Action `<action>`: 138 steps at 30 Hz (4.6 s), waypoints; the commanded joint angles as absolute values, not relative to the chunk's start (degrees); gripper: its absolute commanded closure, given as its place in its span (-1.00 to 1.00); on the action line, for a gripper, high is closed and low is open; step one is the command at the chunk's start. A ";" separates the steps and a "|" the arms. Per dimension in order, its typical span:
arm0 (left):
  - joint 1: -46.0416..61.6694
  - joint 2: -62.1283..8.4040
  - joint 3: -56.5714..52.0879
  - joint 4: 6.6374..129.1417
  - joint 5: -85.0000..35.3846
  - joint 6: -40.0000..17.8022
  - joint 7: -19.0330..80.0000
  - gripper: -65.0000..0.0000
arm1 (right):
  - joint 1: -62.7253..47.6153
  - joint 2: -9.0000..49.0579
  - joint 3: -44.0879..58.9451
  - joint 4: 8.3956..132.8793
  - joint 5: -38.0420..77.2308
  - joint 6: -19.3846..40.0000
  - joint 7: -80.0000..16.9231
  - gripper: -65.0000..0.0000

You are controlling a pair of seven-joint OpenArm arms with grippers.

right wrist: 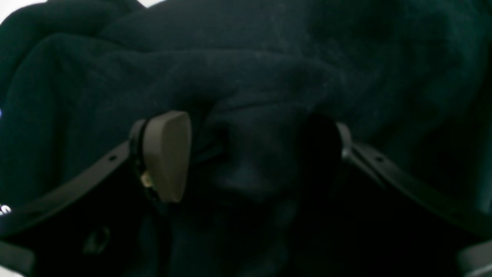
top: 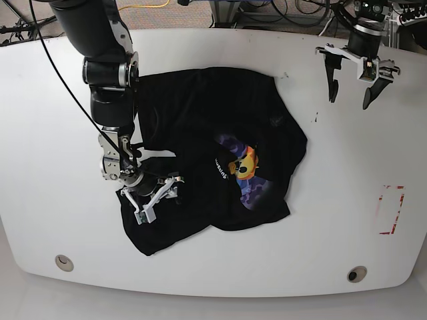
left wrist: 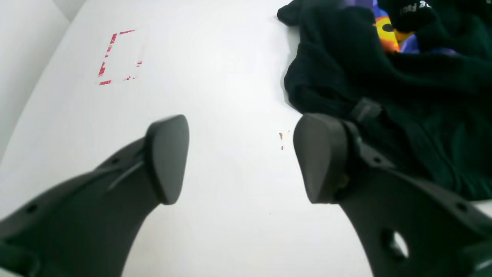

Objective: Fold the T-shirt properly
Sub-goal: 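Grasp the shirt hem corner with the right gripper and drag it, then lower the left gripper and grasp the shirt's opposite edge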

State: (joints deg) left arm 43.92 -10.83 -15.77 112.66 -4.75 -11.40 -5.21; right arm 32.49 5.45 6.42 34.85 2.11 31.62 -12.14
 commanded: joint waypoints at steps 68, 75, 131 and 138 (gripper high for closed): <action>36.73 -11.05 -15.39 113.96 -4.64 -11.84 -4.39 -0.34 | 19.97 5.51 10.68 87.64 1.91 31.33 -30.66 0.99; 36.19 -11.03 -15.59 113.87 -6.80 -11.22 -4.28 -0.34 | 19.02 5.90 10.82 91.84 1.66 31.26 -31.10 0.98; 8.87 -8.56 -1.95 99.91 -12.33 -25.53 22.88 -0.39 | 20.57 8.28 11.00 101.71 2.31 31.20 -36.80 1.00; 5.80 -7.81 -2.49 95.24 -12.06 -25.60 23.49 -0.38 | 20.09 8.53 11.05 101.30 2.30 31.06 -36.99 1.00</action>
State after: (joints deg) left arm 7.35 -7.94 -2.44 95.39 -11.25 -25.39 24.75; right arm 18.68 7.99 10.90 100.60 1.69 31.53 -38.85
